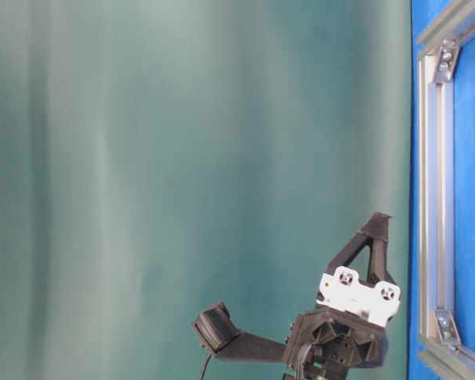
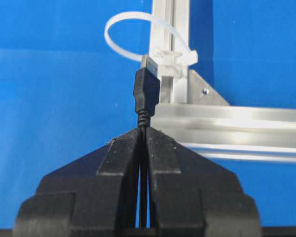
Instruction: Insert the wire through the string loop located on the right side.
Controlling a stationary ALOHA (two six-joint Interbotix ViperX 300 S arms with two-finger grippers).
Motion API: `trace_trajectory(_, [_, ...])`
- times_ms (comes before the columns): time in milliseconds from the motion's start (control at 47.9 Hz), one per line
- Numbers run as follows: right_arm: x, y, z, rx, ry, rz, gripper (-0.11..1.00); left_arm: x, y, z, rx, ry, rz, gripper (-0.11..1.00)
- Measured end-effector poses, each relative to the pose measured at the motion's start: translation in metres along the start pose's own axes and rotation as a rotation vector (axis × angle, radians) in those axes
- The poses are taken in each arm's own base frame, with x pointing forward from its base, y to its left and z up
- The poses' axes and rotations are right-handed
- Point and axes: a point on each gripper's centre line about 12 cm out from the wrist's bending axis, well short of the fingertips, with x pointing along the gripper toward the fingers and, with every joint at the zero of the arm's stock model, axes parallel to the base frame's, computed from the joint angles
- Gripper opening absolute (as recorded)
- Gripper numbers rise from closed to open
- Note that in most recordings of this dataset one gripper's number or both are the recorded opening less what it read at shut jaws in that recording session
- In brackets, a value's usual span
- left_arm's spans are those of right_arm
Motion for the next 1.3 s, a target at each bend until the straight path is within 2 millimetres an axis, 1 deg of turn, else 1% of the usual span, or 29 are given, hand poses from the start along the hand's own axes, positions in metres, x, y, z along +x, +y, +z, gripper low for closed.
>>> trace_trajectory(355, [0.034, 0.004, 0.016, -0.007, -0.038, -0.013, -0.04, 0.000, 0.000, 0.000, 0.000, -0.005, 0.000, 0.02])
trace_trajectory(522, [0.046, 0.005, 0.022, -0.014, -0.041, -0.016, -0.04, 0.000, 0.000, 0.001, -0.011, -0.008, 0.000, 0.02])
trace_trajectory(689, [0.052, 0.006, 0.025, -0.022, -0.043, -0.017, -0.04, 0.000, 0.000, 0.001, -0.012, -0.009, 0.000, 0.02])
trace_trajectory(815, [0.052, 0.007, 0.026, -0.022, -0.047, -0.016, -0.04, 0.000, -0.001, 0.001, -0.012, -0.009, -0.001, 0.02])
trace_trajectory(919, [0.052, 0.007, 0.026, -0.022, -0.047, -0.016, -0.04, 0.000, -0.005, 0.001, -0.012, -0.009, -0.013, 0.02])
trace_trajectory(1024, [0.052, 0.007, 0.026, -0.022, -0.047, -0.016, -0.04, -0.001, -0.018, 0.000, -0.010, -0.007, -0.046, 0.02])
trace_trajectory(1170, [0.052, 0.007, 0.026, -0.023, -0.047, -0.016, -0.04, -0.006, -0.059, -0.003, 0.004, -0.001, -0.150, 0.02])
trace_trajectory(1295, [0.052, 0.007, 0.026, -0.024, -0.049, -0.015, -0.04, -0.016, -0.093, -0.008, 0.003, 0.013, -0.238, 0.02])
